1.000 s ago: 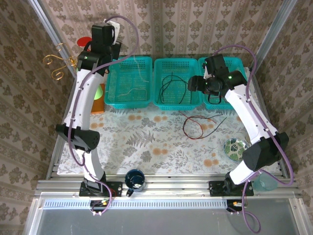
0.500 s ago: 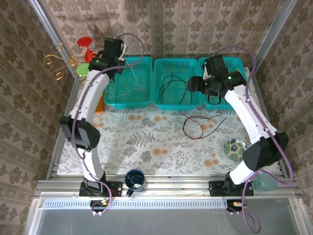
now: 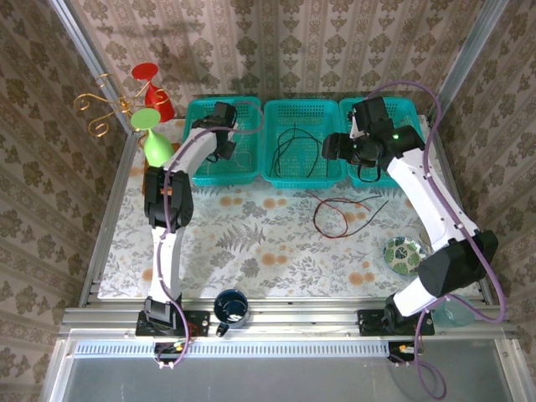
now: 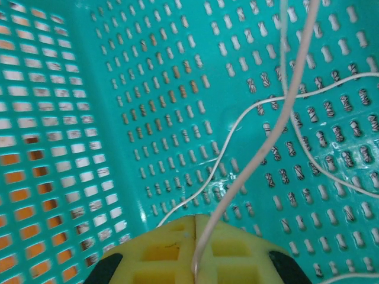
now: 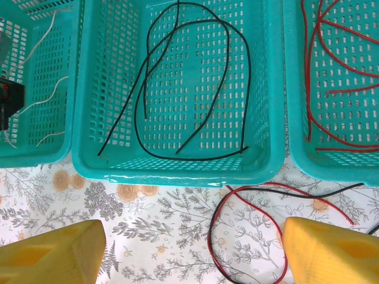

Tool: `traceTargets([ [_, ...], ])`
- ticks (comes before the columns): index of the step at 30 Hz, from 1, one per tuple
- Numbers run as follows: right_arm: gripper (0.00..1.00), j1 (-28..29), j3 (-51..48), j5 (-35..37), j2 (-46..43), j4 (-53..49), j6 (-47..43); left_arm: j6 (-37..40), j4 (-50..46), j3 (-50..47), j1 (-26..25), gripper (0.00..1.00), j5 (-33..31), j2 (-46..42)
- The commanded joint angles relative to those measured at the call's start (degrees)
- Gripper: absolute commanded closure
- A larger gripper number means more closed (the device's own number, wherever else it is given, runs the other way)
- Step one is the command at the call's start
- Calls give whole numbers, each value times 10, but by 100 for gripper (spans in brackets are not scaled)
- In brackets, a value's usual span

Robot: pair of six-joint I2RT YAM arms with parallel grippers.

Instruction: Untangle the cables

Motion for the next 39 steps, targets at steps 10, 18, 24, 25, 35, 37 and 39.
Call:
traceTargets([
  [10,20,-5,-18,-9,-28,-2,-2,-25,-50,70,22,100,104,78],
  [18,20,-8,-21,-7,-38,-5,-1,-20,-87,113,23,59,146,91],
  [24,20,-11,-32,-5,-52,-7,-2,-36,-80,132,23,26,111,18],
  [25,20,-12,-40,-5,-55,-5,0,-35,-81,136,23,24,108,5],
  [35,21,-22,-276,-15,-129,73,94,-27,-118,95,2,19,113,-173],
  [37,21,-22,-323,-9,-136,85,110,-31,-115,48,-7,19,123,-220],
  [39,22,-21,-359,5,-140,92,121,-39,-105,-8,-14,19,129,-266],
])
